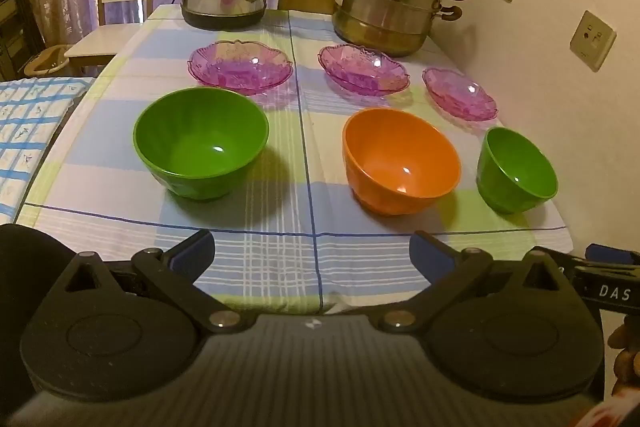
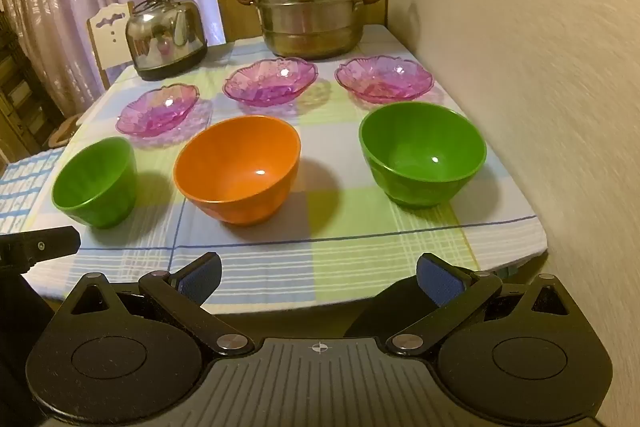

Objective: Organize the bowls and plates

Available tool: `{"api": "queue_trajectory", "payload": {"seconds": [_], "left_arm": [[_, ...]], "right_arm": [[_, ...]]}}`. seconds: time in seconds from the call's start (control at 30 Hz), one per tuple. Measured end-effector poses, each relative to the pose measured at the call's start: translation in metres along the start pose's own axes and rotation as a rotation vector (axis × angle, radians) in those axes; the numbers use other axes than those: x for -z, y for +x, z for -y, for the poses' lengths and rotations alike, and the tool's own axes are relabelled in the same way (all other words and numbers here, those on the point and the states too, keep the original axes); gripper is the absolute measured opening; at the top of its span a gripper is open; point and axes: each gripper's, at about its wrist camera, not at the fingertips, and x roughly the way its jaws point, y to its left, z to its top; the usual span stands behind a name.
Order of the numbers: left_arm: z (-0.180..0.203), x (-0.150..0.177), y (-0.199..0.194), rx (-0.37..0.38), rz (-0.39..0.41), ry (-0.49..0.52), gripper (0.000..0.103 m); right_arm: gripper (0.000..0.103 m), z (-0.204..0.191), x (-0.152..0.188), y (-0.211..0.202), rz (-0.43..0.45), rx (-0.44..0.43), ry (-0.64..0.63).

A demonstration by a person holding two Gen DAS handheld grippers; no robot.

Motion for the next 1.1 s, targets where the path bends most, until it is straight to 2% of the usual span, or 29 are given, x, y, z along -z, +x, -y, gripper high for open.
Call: {"api": "queue_trajectory", "payload": {"seconds": [0.17,1.1], "left_arm": [[0.0007,0.0047,-0.0027,0.010,0.021,-0.003,0.103],[0.0034,-0.0030,-0.0005,0.018,0.004,0.002,0.103]], "right_arm": [[0.103,0.0001,0.0001,-0.0005,0.006,0.000,-0.003],[0.103,0.0002,-0.0002,0.0008,0.010,0.000,0.006]]}}
